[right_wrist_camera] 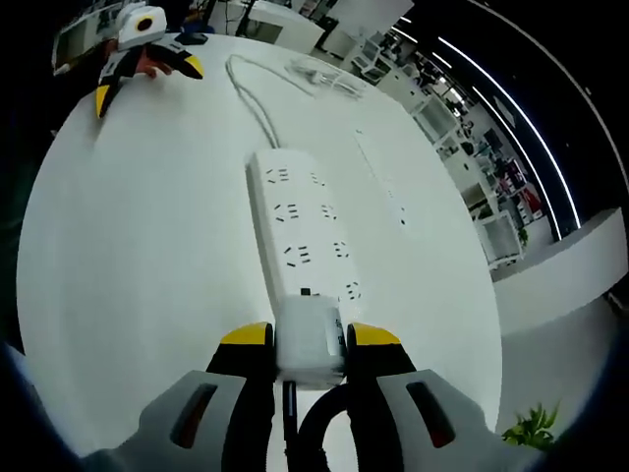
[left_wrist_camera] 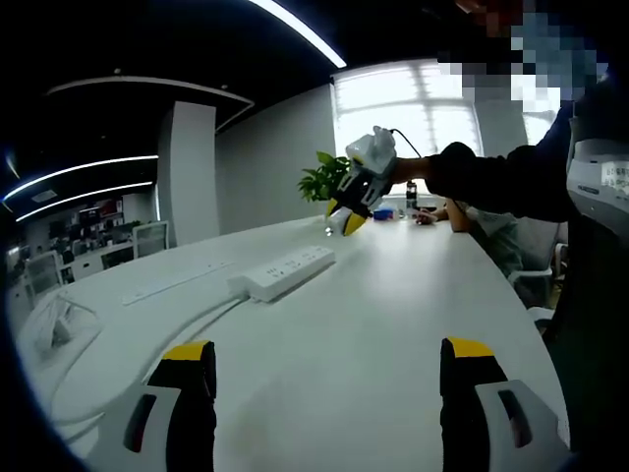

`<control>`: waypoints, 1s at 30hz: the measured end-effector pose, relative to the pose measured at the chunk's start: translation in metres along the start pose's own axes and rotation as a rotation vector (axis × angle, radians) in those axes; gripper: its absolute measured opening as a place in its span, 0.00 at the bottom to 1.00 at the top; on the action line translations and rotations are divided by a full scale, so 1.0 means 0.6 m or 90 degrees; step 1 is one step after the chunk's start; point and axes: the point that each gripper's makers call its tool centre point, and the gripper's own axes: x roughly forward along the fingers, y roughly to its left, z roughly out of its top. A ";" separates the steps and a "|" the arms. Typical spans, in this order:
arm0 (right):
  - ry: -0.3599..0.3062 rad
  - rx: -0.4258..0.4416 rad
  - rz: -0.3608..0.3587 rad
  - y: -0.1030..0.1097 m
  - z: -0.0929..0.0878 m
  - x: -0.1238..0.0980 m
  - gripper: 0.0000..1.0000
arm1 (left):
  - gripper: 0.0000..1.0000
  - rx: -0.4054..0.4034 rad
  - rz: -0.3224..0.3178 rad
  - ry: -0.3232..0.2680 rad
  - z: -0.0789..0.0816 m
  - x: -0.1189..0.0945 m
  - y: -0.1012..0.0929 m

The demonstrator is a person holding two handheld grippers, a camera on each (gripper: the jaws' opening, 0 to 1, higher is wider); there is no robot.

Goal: Straighten the power strip on the desk, plug the charger into it

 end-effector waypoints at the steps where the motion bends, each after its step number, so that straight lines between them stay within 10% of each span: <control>1: 0.003 0.002 -0.003 -0.002 0.001 0.001 0.24 | 0.97 0.000 0.000 0.000 0.000 0.000 0.000; 30: 0.119 -0.096 -0.027 -0.017 -0.020 0.037 0.24 | 0.97 0.003 0.001 -0.012 0.002 -0.006 -0.005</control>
